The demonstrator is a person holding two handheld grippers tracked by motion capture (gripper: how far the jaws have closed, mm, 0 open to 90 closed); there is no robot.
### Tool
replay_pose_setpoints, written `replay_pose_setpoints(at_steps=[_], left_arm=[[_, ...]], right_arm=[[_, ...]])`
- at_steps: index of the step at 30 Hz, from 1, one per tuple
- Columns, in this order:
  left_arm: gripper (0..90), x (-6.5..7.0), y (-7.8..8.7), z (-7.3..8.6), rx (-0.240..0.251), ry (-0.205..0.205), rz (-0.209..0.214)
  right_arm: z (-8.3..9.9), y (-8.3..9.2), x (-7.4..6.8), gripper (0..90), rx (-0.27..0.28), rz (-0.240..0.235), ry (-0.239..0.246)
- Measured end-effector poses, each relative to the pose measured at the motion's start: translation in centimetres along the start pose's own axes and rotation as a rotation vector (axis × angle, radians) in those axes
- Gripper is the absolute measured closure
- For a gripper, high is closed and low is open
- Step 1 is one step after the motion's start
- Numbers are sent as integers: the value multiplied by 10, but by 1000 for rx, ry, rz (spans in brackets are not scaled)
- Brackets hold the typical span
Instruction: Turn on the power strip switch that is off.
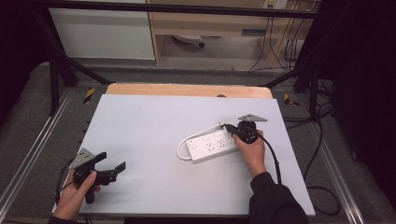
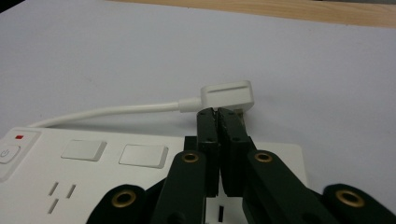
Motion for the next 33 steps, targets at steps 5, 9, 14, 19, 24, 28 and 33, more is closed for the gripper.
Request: replay_pose_setpoints(at_steps=[5,9,14,19,24,28,33], left_arm=[[62,0,0,0,0,0,0],[62,0,0,0,0,0,0],[62,0,0,0,1,0,0],[62,0,0,0,1,0,1],[62,0,0,0,2,-1,1],[62,0,0,0,1,-1,1],[62,0,0,0,1,-1,1]], right_arm=[[4,-1,-3,890,-10,-7,0],[3,-2,-5,890,-8,-13,3],[5,-2,-7,893,-10,-17,10],[5,-3,-8,893,-10,-18,7],[5,-3,-9,893,-7,-20,10],[5,-2,-9,894,-5,-20,15],[6,-3,-9,895,-8,-20,15]])
Point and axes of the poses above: each handheld gripper's, and its own axes: y roughly backward along the jaws, z roughly out of its underside, x roughly to its right, the point moved 7 cm from there along -y, roughly forward along the jaws, and after that the axes turned 9 degrees about x, right-handed, at the moved point
